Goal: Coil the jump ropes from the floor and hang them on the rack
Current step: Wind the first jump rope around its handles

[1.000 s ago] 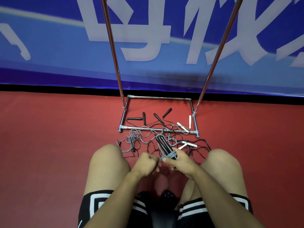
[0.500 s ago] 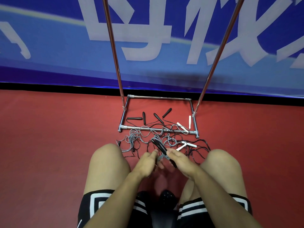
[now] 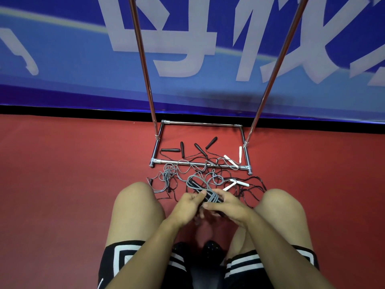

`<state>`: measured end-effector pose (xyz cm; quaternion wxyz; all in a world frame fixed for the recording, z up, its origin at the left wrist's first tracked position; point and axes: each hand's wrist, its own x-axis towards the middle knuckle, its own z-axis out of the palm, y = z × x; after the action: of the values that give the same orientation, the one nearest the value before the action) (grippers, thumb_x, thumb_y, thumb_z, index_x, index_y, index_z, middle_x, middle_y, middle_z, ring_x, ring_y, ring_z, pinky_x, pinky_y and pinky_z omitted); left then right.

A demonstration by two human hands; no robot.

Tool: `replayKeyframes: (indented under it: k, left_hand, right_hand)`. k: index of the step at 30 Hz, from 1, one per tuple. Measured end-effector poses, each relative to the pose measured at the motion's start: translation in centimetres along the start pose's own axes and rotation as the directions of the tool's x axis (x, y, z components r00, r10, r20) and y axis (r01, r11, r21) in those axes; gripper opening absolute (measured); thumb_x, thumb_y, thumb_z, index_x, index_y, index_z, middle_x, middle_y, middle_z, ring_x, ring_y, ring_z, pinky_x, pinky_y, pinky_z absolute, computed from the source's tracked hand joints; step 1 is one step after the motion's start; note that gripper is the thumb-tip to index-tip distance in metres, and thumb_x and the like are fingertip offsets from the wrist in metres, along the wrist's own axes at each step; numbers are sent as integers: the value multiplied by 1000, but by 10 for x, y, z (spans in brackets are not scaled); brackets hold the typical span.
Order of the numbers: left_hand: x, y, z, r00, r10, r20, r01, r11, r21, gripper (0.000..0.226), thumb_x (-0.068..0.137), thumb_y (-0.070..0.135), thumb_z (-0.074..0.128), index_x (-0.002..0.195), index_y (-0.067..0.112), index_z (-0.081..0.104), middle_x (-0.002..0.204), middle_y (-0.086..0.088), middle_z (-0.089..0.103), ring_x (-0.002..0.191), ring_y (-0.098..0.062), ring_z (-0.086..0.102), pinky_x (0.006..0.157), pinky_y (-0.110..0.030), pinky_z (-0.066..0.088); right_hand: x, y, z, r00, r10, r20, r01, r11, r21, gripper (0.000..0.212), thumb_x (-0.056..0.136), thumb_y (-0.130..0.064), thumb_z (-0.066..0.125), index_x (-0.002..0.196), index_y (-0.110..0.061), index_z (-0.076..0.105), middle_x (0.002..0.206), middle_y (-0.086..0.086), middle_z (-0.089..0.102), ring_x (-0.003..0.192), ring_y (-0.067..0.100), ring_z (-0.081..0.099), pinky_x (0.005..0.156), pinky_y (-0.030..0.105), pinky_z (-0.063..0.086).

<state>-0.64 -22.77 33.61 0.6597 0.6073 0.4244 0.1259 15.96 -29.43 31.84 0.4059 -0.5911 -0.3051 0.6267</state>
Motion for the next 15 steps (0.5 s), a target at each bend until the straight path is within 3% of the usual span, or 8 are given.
replayKeyframes:
  k: [2,4,6,9,15]
  left_hand:
    - [0,0,-1,1000,12,2,-12,1000,-8,54,106,42,47,63,12,60,53,-9,60,60,-31,52,60,-34,46]
    - [-1,1,-2,1000,15,16,-15,1000,-4,51,106,43,49,65,14,61,55,-11,60,61,-30,52,57,-30,45]
    - [-1,2,-3,999,21,35,-21,1000,0,49,105,44,51,68,13,62,57,-12,61,60,-29,52,55,-29,45]
    - [-2,4,-3,998,19,59,-18,1000,-13,47,103,44,53,71,12,61,57,-11,62,53,-25,52,53,-29,44]
    - [-2,11,-9,999,-21,47,22,999,-29,56,99,53,54,73,8,74,69,-15,72,51,-21,62,52,-26,49]
  right_hand:
    - [-5,-3,1,988,42,146,-50,998,48,45,89,-22,79,129,-11,61,102,15,70,101,25,62,95,39,51]
    - [-8,-5,2,979,28,201,-44,996,78,39,94,-22,75,128,-10,61,101,17,70,101,27,63,98,45,54]
    - [-10,-8,3,984,14,178,-31,995,91,41,95,-19,73,131,-7,57,99,17,71,95,26,68,83,41,60]
    - [-12,-10,4,992,-2,124,-4,999,53,46,93,-19,74,132,-6,54,96,17,70,82,23,67,62,30,54]
    - [-11,-9,4,996,-90,22,89,996,12,39,93,-17,74,127,-6,57,88,13,71,64,23,66,47,24,38]
